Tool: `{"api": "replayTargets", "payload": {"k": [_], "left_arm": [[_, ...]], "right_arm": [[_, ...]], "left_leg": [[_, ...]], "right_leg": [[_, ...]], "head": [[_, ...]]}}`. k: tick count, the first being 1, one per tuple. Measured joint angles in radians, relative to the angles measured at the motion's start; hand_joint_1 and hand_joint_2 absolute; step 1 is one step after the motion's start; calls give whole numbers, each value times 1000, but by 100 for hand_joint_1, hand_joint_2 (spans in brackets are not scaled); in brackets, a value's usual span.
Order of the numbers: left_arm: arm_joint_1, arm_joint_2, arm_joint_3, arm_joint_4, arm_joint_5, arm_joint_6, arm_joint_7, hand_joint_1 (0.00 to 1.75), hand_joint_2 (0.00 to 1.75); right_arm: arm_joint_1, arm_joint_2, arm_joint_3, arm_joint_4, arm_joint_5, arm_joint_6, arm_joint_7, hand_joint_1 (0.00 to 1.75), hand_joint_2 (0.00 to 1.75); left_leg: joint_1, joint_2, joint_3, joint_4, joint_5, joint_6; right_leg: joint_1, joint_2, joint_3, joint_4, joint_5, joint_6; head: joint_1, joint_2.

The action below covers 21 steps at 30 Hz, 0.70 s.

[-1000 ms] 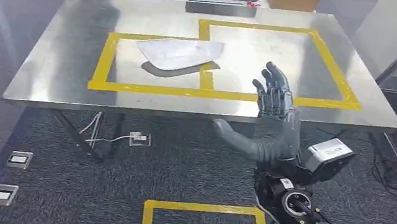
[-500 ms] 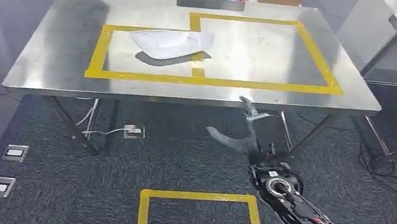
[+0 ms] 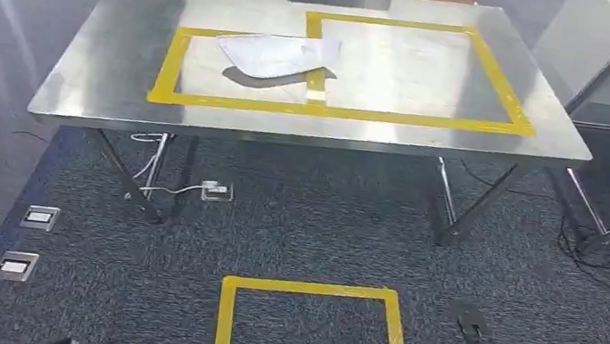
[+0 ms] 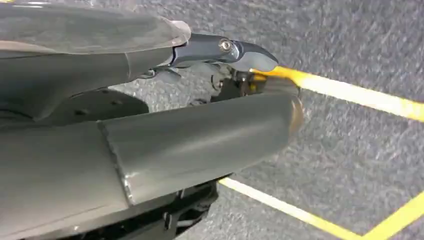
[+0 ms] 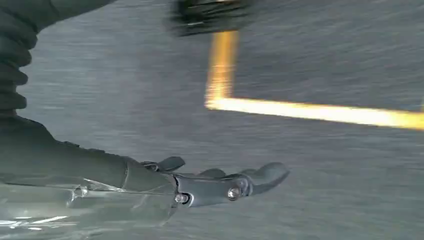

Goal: Take the parts from the cabinet and place them on the table.

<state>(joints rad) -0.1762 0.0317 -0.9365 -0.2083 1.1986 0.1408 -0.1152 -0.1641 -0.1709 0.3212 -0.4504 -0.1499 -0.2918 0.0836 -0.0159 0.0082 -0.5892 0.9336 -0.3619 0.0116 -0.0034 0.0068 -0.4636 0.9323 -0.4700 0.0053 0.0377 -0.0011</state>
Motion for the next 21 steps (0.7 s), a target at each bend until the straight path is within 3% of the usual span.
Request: {"api": "replayTargets", "payload": {"k": [1, 2, 4, 5, 6, 7, 8, 9, 10, 11, 12, 15, 16, 17, 19, 20, 21], "left_arm": [[-1, 0, 0, 0, 1, 0, 0, 0, 0], [0, 0, 0, 0, 3, 0, 0, 0, 0], [1, -1, 0, 0, 3, 1, 0, 0, 0], [1, -1, 0, 0, 3, 2, 0, 0, 0], [2, -2, 0, 0, 3, 2, 0, 0, 0], [2, -2, 0, 0, 1, 2, 0, 0, 0], [2, -2, 0, 0, 0, 2, 0, 0, 0], [1, -1, 0, 0, -1, 2, 0, 0, 0], [-3, 0, 0, 0, -2, 1, 0, 0, 0], [-8, 4, 0, 0, -3, 2, 0, 0, 0], [-14, 3, 0, 0, -5, 2, 0, 0, 0], [-17, 3, 0, 0, 0, 3, -4, 0, 0], [-16, 2, 0, 0, 3, 4, -5, 0, 0], [-15, 3, 0, 0, 4, 6, -5, 0, 0], [-11, 5, 0, 0, 6, 9, -6, 0, 0], [-9, 5, 0, 0, 6, 9, -8, 0, 0], [-6, 5, 0, 0, 6, 9, -8, 0, 0]], "right_arm": [[3, 2, 0, 26, -2, 13, 11, 0, 0], [4, 4, -1, 42, -7, 27, 21, 0, 0], [13, 13, -1, 72, -18, 65, 30, 0, 0], [21, 14, -2, 87, -23, 83, 30, 0, 0], [32, 24, -2, 105, -29, 102, 30, 0, 0], [43, 28, -2, 117, -32, 110, 29, 0, 0], [52, 38, -2, 126, -35, 117, 26, 0, 0], [57, 43, -2, 134, -36, 122, 22, 0, 0], [59, 52, -2, 140, -36, 123, 19, 0, 0], [61, 59, -2, 144, -34, 123, 15, 0, 0], [60, 63, -2, 151, -30, 123, 8, 0, 0], [57, 71, -2, 163, -21, 122, -3, 0, 0], [55, 71, -1, 169, -20, 121, -4, 0, 0], [52, 71, -1, 171, -19, 119, -4, 0, 0], [46, 71, -1, 180, -17, 110, -4, 0, 0], [46, 70, -1, 183, -17, 105, -5, 0, 0], [46, 70, -1, 187, -17, 103, -6, 0, 0]], "left_leg": [[3, -3, -10, 24, -28, -7], [4, -4, -34, 74, -81, -12], [8, -4, -96, 238, -194, -19], [8, -4, -114, 304, -226, -21], [8, -4, -115, 339, -228, -20], [8, -4, -96, 328, -206, -18], [8, -4, -54, 275, -168, -12], [3, -4, 8, 187, -131, -2], [-1, -5, 81, 83, -115, 11], [-7, -6, 150, -3, -130, 21], [-7, 1, 164, -41, -131, 18], [-11, 0, 151, -44, -110, 31], [-1, 6, 147, -54, -96, 37], [-4, 7, 136, -55, -87, 41], [-4, 9, 115, -53, -70, 50], [-5, 9, 104, -52, -62, 50], [-4, 9, 93, -50, -55, 49]], "right_leg": [[-5, -7, -5, -3, 9, -9], [-4, -6, -17, -3, 18, -15], [-3, -6, -43, -2, 35, -21], [-2, -7, -55, -2, 43, -22], [-1, -9, -66, -1, 52, -22], [1, -10, -78, -1, 60, -22], [3, -10, -90, -1, 69, -22], [5, -9, -102, -1, 78, -22], [5, -5, -109, -1, 88, -21], [7, -4, -113, 0, 93, -17], [7, -5, -114, 0, 100, -13], [1, -7, -111, -8, 122, 7], [1, -6, -121, 4, 111, 9], [3, -5, -137, 37, 64, 14], [-1, -4, -189, 194, -64, 23], [-2, -4, -205, 279, -104, 29], [-5, -5, -209, 335, -117, 34]], "head": [[-1, 0], [-5, 0], [-23, 0], [-29, 0], [-34, 0], [-38, 0], [-40, 0], [-41, 0], [-42, 0], [-40, 0], [-42, 0], [-38, 0], [-42, 0], [-42, 0], [-27, 0], [-28, 0], [-24, 0]]}}
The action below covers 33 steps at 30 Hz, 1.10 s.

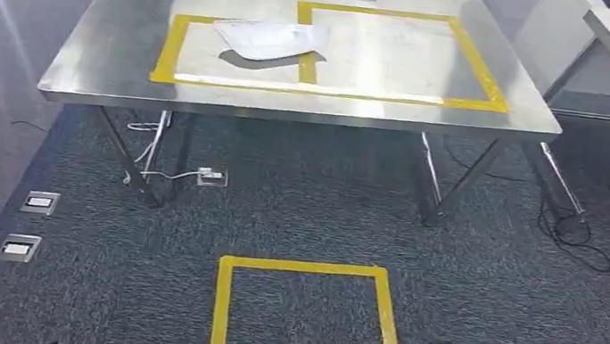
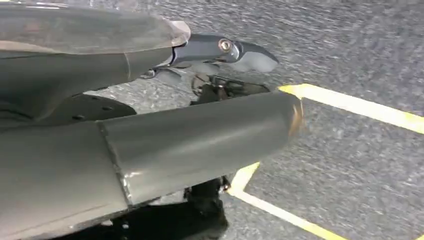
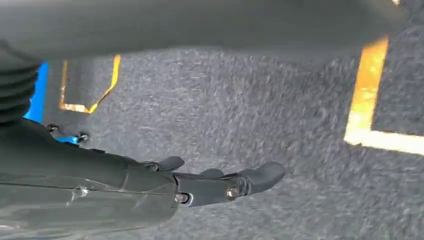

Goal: Take the parts from the cabinet and place them on the table.

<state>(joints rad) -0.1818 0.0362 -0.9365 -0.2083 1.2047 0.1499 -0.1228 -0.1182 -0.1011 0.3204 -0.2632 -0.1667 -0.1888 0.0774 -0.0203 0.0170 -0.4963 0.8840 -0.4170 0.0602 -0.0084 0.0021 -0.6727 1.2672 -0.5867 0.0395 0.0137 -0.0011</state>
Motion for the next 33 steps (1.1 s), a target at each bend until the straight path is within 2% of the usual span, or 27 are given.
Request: {"api": "replayTargets", "payload": {"k": [1, 2, 3, 4, 5, 6, 8, 9, 10, 11, 12, 14, 15, 16, 17, 19, 20, 21, 24, 25, 26, 27, 29, 30, 31, 32, 33], "left_arm": [[2, 0, 0, 0, 0, 0, 0, 0, 0], [4, 0, 0, 0, 0, 2, 0, 0, 0], [5, 0, 0, 0, 0, 2, 0, 0, 0], [6, 1, 0, 0, -1, 3, 0, 0, 0], [5, 3, 0, 0, -1, 6, 0, 0, 0], [4, 4, 0, 0, -3, 6, 0, 0, 0], [5, 9, 0, 0, -3, 5, 0, 0, 0], [7, 13, 0, 0, -3, 5, -2, 0, 0], [9, 19, 0, 0, -3, 5, -3, 0, 0], [9, 23, 0, 0, -3, 3, -5, 0, 0], [9, 24, 0, 0, -3, 1, -6, 0, 0], [12, 29, 0, 0, -5, 0, -11, 0, 0], [14, 31, 0, 0, -5, -2, -13, 0, 0], [15, 32, 0, 0, -6, -2, -14, 0, 0], [15, 33, 0, 0, -6, -3, -14, 0, 0], [14, 36, 0, 0, -6, -4, -15, 0, 0], [13, 37, 0, 0, -7, -5, -15, 0, 0], [11, 39, 0, 0, -7, -7, -16, 0, 0], [12, 42, 0, 0, -8, -8, -19, 0, 0], [12, 42, 0, 0, -8, -8, -19, 0, 0], [11, 41, 0, 0, -10, -8, -20, 0, 0], [10, 42, 0, 0, -12, -8, -20, 0, 0], [12, 46, 0, 0, -12, -8, -20, 0, 0], [12, 45, 0, 0, -12, -8, -20, 0, 0], [14, 45, 0, 0, -12, -9, -20, 0, 0], [16, 46, 0, 0, -11, -10, -20, 0, 0], [17, 46, 0, 0, -11, -10, -20, 0, 0]], "right_arm": [[0, 0, 0, 3, -1, -3, -2, 0, 0], [0, 0, 0, 6, -5, -9, -6, 0, 0], [0, 0, 0, 8, -8, -14, -10, 0, 0], [0, 0, 0, 9, -15, -21, -15, 0, 0], [-2, 0, 0, 10, -17, -23, -19, 0, 0], [-3, -1, -1, 12, -17, -23, -23, 0, 0], [-1, -1, 0, 17, -13, -22, -26, 0, 0], [2, -1, 0, 18, -11, -22, -26, 0, 0], [4, -1, 0, 21, -10, -22, -27, 0, 0], [1, -1, 0, 22, -10, -22, -28, 0, 0], [1, -2, 0, 23, -10, -22, -30, 0, 0], [2, -2, 0, 24, -10, -22, -33, 0, 0], [2, -2, 0, 25, -10, -22, -34, 0, 0], [2, -2, 0, 26, -10, -22, -35, 0, 0], [2, -3, 0, 26, -10, -22, -36, 0, 0], [1, -3, 0, 27, -11, -21, -36, 0, 0], [0, -3, 0, 27, -12, -21, -37, 0, 0], [-1, -3, 0, 27, -13, -21, -40, 0, 0], [-4, -3, 0, 27, -14, -21, -43, 0, 0], [-3, -3, 0, 27, -15, -21, -45, 0, 0], [-3, -3, 0, 27, -17, -21, -47, 0, 0], [-4, -3, 0, 27, -18, -21, -47, 0, 0], [-5, -3, 0, 27, -19, -21, -50, 0, 0], [-5, -4, 0, 27, -19, -21, -50, 0, 0], [-5, -5, 0, 27, -17, -21, -50, 0, 0], [-8, -5, 0, 27, -16, -21, -48, 0, 0], [-11, -5, 0, 27, -14, -21, -47, 0, 0]], "left_leg": [[1, 0, -13, 4, 7, -3], [2, 0, -24, 10, 11, -6], [2, 0, -35, 17, 14, -9], [4, 0, -43, 27, 16, -12], [2, 0, -51, 38, 16, -17], [-1, 0, -58, 47, 20, -23], [1, 0, -61, 49, 30, -36], [2, 0, -62, 48, 36, -42], [0, -3, -67, 55, 31, -49], [4, -10, -83, 83, -5, -57], [9, -11, -111, 147, -65, -63], [18, -12, -166, 305, -165, -72], [21, -12, -185, 375, -187, -76], [23, -12, -182, 392, -174, -78], [27, -12, -154, 358, -141, -79], [32, -11, -41, 184, -69, -80], [35, -12, 21, 84, -52, -78], [29, -15, 44, 38, -63, -75], [21, -17, 29, 38, -58, -58], [24, -16, 25, 31, -49, -46], [26, -8, 21, 28, -41, -35], [25, -8, 11, 29, -34, -25], [19, -6, -7, 30, -21, -16], [16, -6, -17, 31, -14, -16], [13, -6, -25, 31, -7, -16], [10, -7, -32, 32, -1, -17], [9, -6, -37, 33, 3, -18]], "right_leg": [[-4, -1, 15, 2, 19, 4], [-9, -1, 53, -36, 53, 8], [-13, -2, 110, -118, 89, 10], [-16, -3, 183, -229, 118, 12], [-18, -3, 231, -320, 89, 13], [-8, 2, 256, -342, 89, 6], [-6, 2, 239, -336, 91, -6], [-5, 2, 232, -337, 95, -16], [-15, -3, 226, -347, 107, -32], [-12, -4, 217, -347, 115, -41], [-12, -5, 204, -347, 123, -51], [-8, -6, 180, -346, 140, -54], [-7, -5, 176, -345, 149, -53], [-7, -5, 164, -344, 158, -51], [-8, -4, 154, -343, 167, -49], [-10, -2, 141, -339, 176, -41], [-10, -2, 138, -336, 179, -36], [-5, -2, 128, -332, 184, -29], [-9, -3, 128, -334, 199, -9], [-9, -2, 124, -333, 203, -2], [-15, 0, 113, -311, 179, -1], [-11, -1, 86, -250, 122, -2], [-11, -1, 24, -74, 18, 1], [-11, -1, 7, -5, -10, 2], [-11, -1, 9, 18, -14, 1], [-10, -1, 41, -16, 6, -1], [-10, -2, 98, -97, 42, -5]], "head": [[4, 0], [7, 0], [10, 0], [13, 0], [18, 0], [23, 0], [17, 0], [17, 0], [13, 0], [9, 0], [-3, 0], [-15, 0], [-16, 0], [-18, 0], [-21, 0], [-22, 0], [-24, 0], [-27, 0], [-17, 0], [-13, 0], [-16, 0], [-8, 0], [7, 0], [9, 0], [13, 0], [16, 0], [20, 0]]}}
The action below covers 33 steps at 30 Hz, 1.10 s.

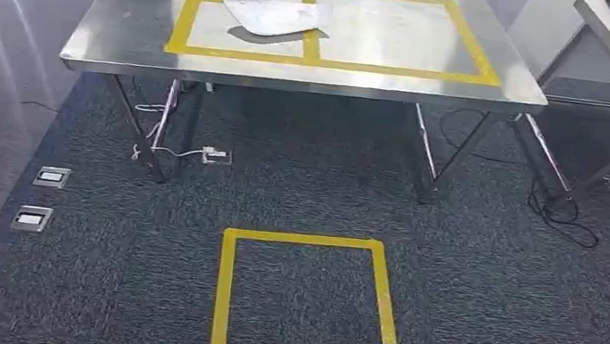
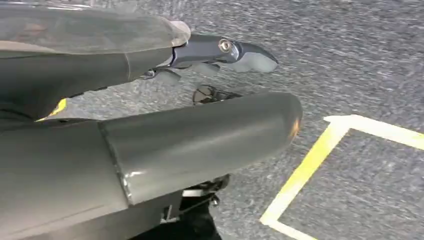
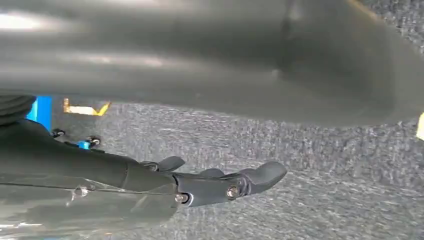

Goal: Take the parts from the cabinet and place them on the table.

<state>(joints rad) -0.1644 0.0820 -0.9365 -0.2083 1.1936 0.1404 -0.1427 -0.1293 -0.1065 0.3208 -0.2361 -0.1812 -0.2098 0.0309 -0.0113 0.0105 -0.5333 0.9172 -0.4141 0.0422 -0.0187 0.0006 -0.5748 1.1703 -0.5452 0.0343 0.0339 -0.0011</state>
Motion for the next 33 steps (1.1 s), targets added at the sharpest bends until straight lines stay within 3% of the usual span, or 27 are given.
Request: {"api": "replayTargets", "payload": {"k": [2, 3, 6, 7, 8, 9, 11, 12, 13, 14, 15, 17, 18, 19, 22, 23, 24, 26, 27, 28, 29, 30, 32, 33], "left_arm": [[0, 1, 0, 0, 0, 0, 0, 0, 0], [0, 2, 0, 0, 0, 0, 0, 0, 0], [1, 2, 0, 0, 0, 0, 0, 0, 0], [1, 3, 0, 0, 0, 0, 0, 0, 0], [2, 4, 0, 0, 0, 0, 0, 0, 0], [1, 4, 0, 0, 0, 0, 0, 0, 0], [1, 4, 0, 0, 0, 0, 0, 0, 0], [1, 4, 0, 0, 0, 0, 0, 0, 0], [3, 4, 0, 0, 0, 0, 0, 0, 0], [4, 4, 0, 0, 0, 0, 0, 0, 0], [4, 5, 0, 0, 0, 0, 0, 0, 0], [2, 6, 0, 0, 0, 1, 0, 0, 0], [-1, 6, 0, 0, 0, 1, 0, 0, 0], [-2, 6, 0, 0, 0, 0, 0, 0, 0], [0, 8, 0, 0, -3, 0, -1, 0, 0], [-1, 8, 0, 0, -5, 0, -1, 0, 0], [-3, 8, 0, 0, -8, 0, -1, 0, 0], [-3, 11, 0, 0, -13, 2, -1, 0, 0], [-3, 11, 0, 0, -15, 2, -1, 0, 0], [-3, 10, 0, 0, -18, 3, 3, 0, 0], [-3, 10, 0, 0, -19, 3, 5, 0, 0], [-3, 10, 0, 0, -19, 3, 6, 0, 0], [-4, 10, 0, 0, -19, 3, 6, 0, 0], [-4, 10, 0, 0, -18, 3, 6, 0, 0]], "right_arm": [[-9, -2, 0, 0, 1, 0, 0, 0, 0], [-13, -3, 0, 0, 2, 0, 0, 0, 0], [-15, -4, 0, 0, 2, 0, 1, 0, 0], [-12, -4, 0, 1, 2, 0, 2, 0, 0], [-14, -4, 0, 1, 2, 0, 2, 0, 0], [-19, -4, 0, 1, 2, 0, 2, 0, 0], [-21, -4, 0, 1, 2, 0, 2, 0, 0], [-21, -4, 0, 1, 2, 0, 1, 0, 0], [-21, -4, 0, 1, 1, 0, 0, 0, 0], [-22, -4, 0, 1, 0, 0, -2, 0, 0], [-23, -4, 0, 1, 0, 0, -3, 0, 0], [-28, -4, 0, 1, 0, 0, -5, 0, 0], [-32, -4, 1, 1, 0, 0, -6, 0, 0], [-37, -6, 1, 1, -2, 0, -7, 0, 0], [-45, -6, 2, 1, -11, -1, -11, 0, 0], [-45, -6, 2, 1, -16, -2, -14, 0, 0], [-45, -6, 3, 1, -22, -2, -16, 0, 0], [-46, -7, 3, 1, -30, -3, -22, 0, 0], [-46, -7, 3, 1, -34, -5, -25, 0, 0], [-45, -8, 3, 1, -39, -6, -29, 0, 0], [-45, -9, 3, 1, -42, -6, -33, 0, 0], [-45, -9, 3, 1, -44, -7, -35, 0, 0], [-48, -11, 3, 1, -45, -7, -38, 0, 0], [-51, -13, 3, 1, -45, -7, -40, 0, 0]], "left_leg": [[-1, 1, -5, 7, 5, -5], [-6, 1, -10, 10, 8, -11], [-2, 2, -19, 15, 22, -27], [-6, 0, -22, 15, 28, -33], [-2, -4, -30, 30, 13, -37], [-1, -9, -54, 77, -37, -45], [7, -8, -122, 241, -140, -55], [10, -9, -150, 318, -172, -59], [13, -8, -160, 358, -181, -63], [17, -8, -143, 340, -165, -64], [20, -8, -100, 275, -131, -65], [23, -8, 19, 78, -58, -63], [24, -9, 50, 5, -64, -60], [17, -10, 48, 6, -52, -48], [9, -11, 38, 11, -42, -28], [15, -7, 35, 3, -31, -14], [13, -5, 28, 3, -26, -7], [10, -3, 13, 4, -15, 3], [7, -3, 3, 5, -8, 4], [5, -3, -5, 5, -2, 3], [3, -3, -12, 6, 2, 3], [1, -3, -18, 7, 7, 2], [1, -3, -24, 10, 14, -3], [0, -3, -25, 11, 18, -7]], "right_leg": [[2, 0, 124, -205, 64, -10], [5, 0, 140, -244, 46, -14], [13, 2, 128, -245, 55, -24], [7, 0, 125, -251, 65, -33], [1, -5, 122, -256, 74, -37], [2, -4, 118, -256, 84, -44], [4, -4, 96, -255, 100, -49], [5, -4, 85, -254, 106, -49], [5, -4, 76, -253, 113, -48], [5, -4, 68, -252, 118, -46], [5, -4, 61, -249, 123, -43], [2, -3, 52, -241, 128, -36], [3, -3, 47, -237, 131, -30], [7, -3, 42, -234, 133, -24], [1, -2, 38, -236, 146, -3], [-3, -1, 34, -227, 137, 2], [-2, -1, 16, -194, 100, 3], [-1, -1, -46, -30, -12, 5], [0, -1, -74, 58, -51, 7], [-1, -1, -84, 108, -68, 7], [0, -1, -71, 104, -61, 7], [0, -1, -31, 50, -35, 3], [1, -1, 94, -149, 41, -7], [3, -1, 139, -236, 43, -13]], "head": [[5, 0], [7, 0], [3, 0], [0, 0], [1, 0], [-8, 0], [-25, 0], [-29, 0], [-32, 0], [-34, 0], [-36, 0], [-39, 0], [-40, 0], [-39, 0], [-31, 0], [-34, 0], [-31, 0], [-13, 0], [-8, 0], [-5, 0], [-3, 0], [1, 0], [8, 0], [12, 0]]}}
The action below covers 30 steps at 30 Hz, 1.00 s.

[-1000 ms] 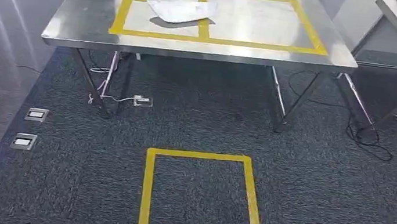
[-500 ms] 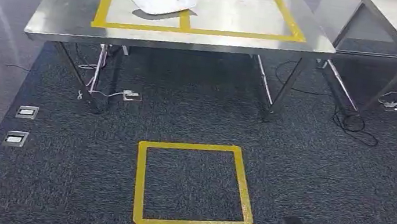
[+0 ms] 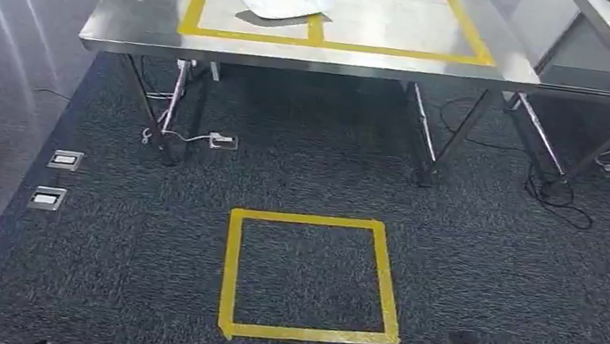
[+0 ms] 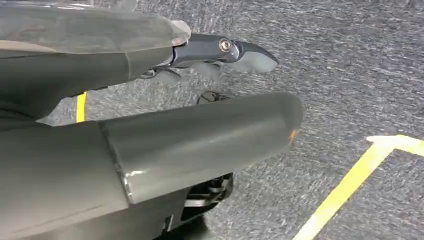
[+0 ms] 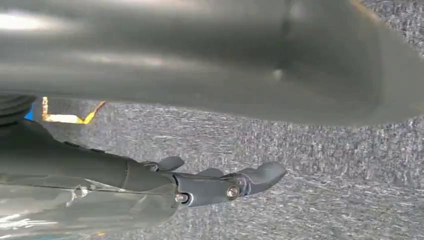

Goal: Take the parts from the cabinet and place them on the table.

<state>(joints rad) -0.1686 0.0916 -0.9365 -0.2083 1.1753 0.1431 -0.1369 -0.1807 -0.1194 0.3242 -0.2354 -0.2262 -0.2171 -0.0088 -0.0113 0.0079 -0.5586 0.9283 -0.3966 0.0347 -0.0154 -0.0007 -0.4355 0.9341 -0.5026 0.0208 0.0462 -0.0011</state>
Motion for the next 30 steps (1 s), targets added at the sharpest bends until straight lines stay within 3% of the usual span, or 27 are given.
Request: {"api": "replayTargets", "payload": {"k": [1, 4, 5, 6, 7, 9, 10, 11, 12, 14, 15, 16, 18, 20, 21, 22, 24, 25, 26, 28, 30], "left_arm": [[-1, 1, 0, 0, 2, 0, 0, 0, 0], [1, 1, 0, 0, 9, 0, -1, 0, 0], [3, 2, 0, 0, 11, 1, -2, 0, 0], [4, 2, 0, 0, 12, 4, -4, 0, 0], [4, 1, 0, 0, 12, 4, -6, 0, 0], [5, 0, 0, 0, 15, 5, -8, 0, 0], [7, 0, 0, 0, 15, 6, -8, 0, 0], [9, 0, 0, 0, 15, 6, -9, 0, 0], [10, 0, 0, 0, 15, 6, -10, 0, 0], [10, 2, 0, 0, 15, 7, -11, 0, 0], [8, 2, 0, 0, 15, 7, -11, 0, 0], [6, 1, 0, 0, 14, 7, -11, 0, 0], [7, 1, 0, 0, 14, 7, -12, 0, 0], [9, 1, 0, 0, 14, 7, -12, 0, 0], [8, -1, 0, 0, 14, 7, -12, 0, 0], [6, 0, 0, 0, 11, 7, -12, 0, 0], [6, 1, 0, 0, 8, 7, -11, 0, 0], [6, 1, 0, 0, 8, 7, -11, 0, 0], [6, 0, 0, 0, 7, 8, -11, 0, 0], [6, 0, 0, 0, 6, 15, -11, 0, 0], [6, -1, 0, 0, 6, 17, -14, 0, 0]], "right_arm": [[-4, 0, 0, 0, 0, 0, 0, 0, 0], [-5, 0, 0, 0, 4, 0, 1, 0, 0], [-6, 0, 0, 0, 5, 1, 2, 0, 0], [-12, 0, 0, 0, 5, 2, 2, 0, 0], [-16, 0, 0, 0, 5, 2, 2, 0, 0], [-16, 0, 0, 0, 5, 2, 2, 0, 0], [-16, 0, 0, 0, 5, 2, 2, 0, 0], [-15, 0, 0, 0, 4, 2, 2, 0, 0], [-15, 0, 0, 0, 4, 2, 2, 0, 0], [-16, 0, 0, 0, 4, 2, 2, 0, 0], [-17, 0, 0, 0, 3, 2, 2, 0, 0], [-18, 0, 0, 0, 3, 2, 1, 0, 0], [-19, 0, 0, 0, 3, 2, 0, 0, 0], [-18, 0, 1, 0, 3, 3, 0, 0, 0], [-17, -1, 1, 0, 2, 3, 0, 0, 0], [-16, 0, 1, 0, 0, 3, 0, 0, 0], [-16, -1, 2, 0, -7, 2, -3, 0, 0], [-14, -1, 2, 0, -8, 1, -3, 0, 0], [-12, 0, 2, 0, -10, 1, -5, 0, 0], [-9, 0, 2, 1, -15, 0, -6, 0, 0], [-12, -1, 2, 1, -15, -3, -8, 0, 0]], "left_leg": [[-6, 1, -6, 7, 3, -5], [-1, 2, -10, 3, 19, -23], [-3, 0, -15, 8, 17, -29], [1, -5, -30, 36, -16, -35], [2, -5, -57, 97, -69, -39], [9, -5, -127, 277, -169, -49], [12, -5, -148, 341, -191, -52], [13, -5, -144, 350, -185, -53], [14, -5, -114, 310, -162, -54], [18, -5, 1, 123, -86, -51], [19, -5, 57, 29, -64, -49], [14, -6, 65, -3, -70, -42], [11, -7, 56, 4, -64, -30], [7, -6, 51, 2, -54, -15], [13, -2, 50, -8, -44, -4], [11, -1, 42, -9, -38, 1], [8, 0, 30, -8, -29, 7], [5, 0, 22, -7, -24, 7], [4, 0, 15, -7, -21, 8], [3, 0, 4, -4, -14, 5], [2, 0, -1, -1, -8, -1]], "right_leg": [[6, 0, 4, -21, 1, 0], [12, 2, -6, -12, 11, -15], [0, 0, -10, -23, 25, -23], [1, -3, -12, -22, 33, -27], [1, -3, -19, -22, 40, -35], [4, -4, -43, -20, 57, -36], [5, -5, -54, -18, 63, -36], [5, -5, -63, -16, 68, -35], [5, -4, -70, -15, 72, -33], [4, -4, -80, -7, 77, -27], [4, -4, -84, -2, 79, -25], [12, -3, -93, 6, 79, -20], [8, -3, -96, 5, 87, -8], [5, -3, -99, 3, 96, 6], [2, 3, -104, 19, 82, 9], [4, 3, -130, 65, 34, 11], [3, 3, -186, 230, -75, 15], [4, 3, -206, 302, -108, 17], [4, 3, -207, 332, -114, 16], [4, 3, -151, 263, -72, 13], [5, 2, -21, 50, 10, 5]], "head": [[1, 0], [-6, 0], [-9, 0], [-10, 0], [-19, 0], [-36, 0], [-39, 0], [-42, 0], [-45, 0], [-50, 0], [-52, 0], [-55, 0], [-43, 0], [-43, 0], [-46, 0], [-39, 0], [-21, 0], [-18, 0], [-17, 0], [-11, 0], [-1, 0]]}}
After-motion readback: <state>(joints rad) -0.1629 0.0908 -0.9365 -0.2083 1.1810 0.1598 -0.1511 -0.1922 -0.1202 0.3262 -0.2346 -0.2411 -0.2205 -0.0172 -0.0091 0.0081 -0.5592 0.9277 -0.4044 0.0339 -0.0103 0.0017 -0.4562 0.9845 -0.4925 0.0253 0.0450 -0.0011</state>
